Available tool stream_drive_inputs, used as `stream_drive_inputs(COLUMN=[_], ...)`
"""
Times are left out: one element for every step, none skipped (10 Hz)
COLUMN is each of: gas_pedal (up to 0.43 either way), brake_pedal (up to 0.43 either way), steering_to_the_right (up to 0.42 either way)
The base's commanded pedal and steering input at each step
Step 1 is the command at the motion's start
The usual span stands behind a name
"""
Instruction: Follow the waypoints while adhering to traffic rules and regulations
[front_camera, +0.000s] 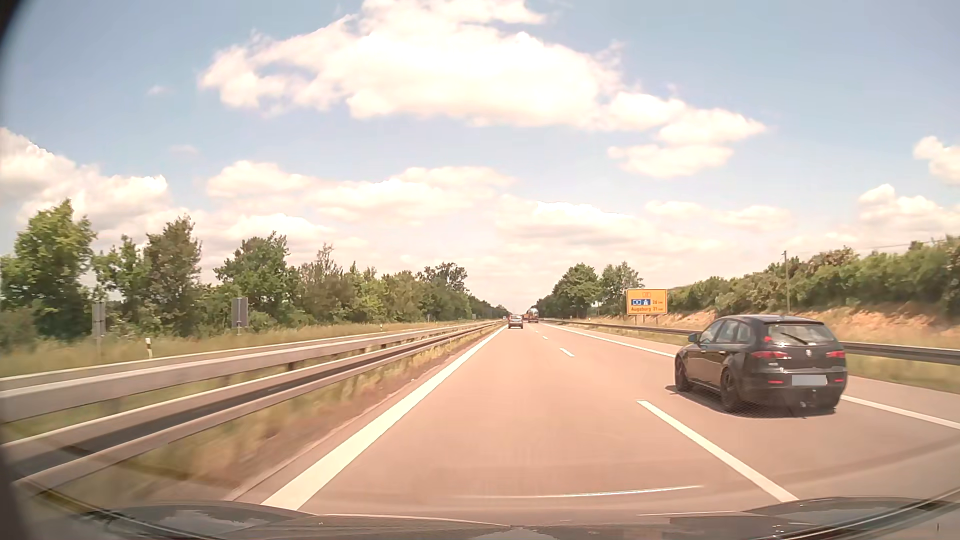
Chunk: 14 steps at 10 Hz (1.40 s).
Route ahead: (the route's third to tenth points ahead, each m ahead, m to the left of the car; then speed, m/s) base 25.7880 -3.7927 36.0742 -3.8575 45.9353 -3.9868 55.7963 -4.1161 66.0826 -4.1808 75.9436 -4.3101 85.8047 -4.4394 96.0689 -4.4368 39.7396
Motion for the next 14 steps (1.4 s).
stream_drive_inputs(gas_pedal=[0.512, 0.512, 0.512, 0.512, 0.512, 0.512, 0.512, 0.512, 0.512, 0.512, 0.512, 0.512, 0.512, 0.512], brake_pedal=[0.012, 0.012, 0.012, 0.012, 0.012, 0.012, 0.012, 0.012, 0.012, 0.012, 0.012, 0.012, 0.012, 0.012], steering_to_the_right=[-0.001, -0.001, -0.001, -0.001, -0.001, -0.001, -0.001, -0.001, 0.000, 0.000, 0.000, 0.000, 0.000, 0.000])
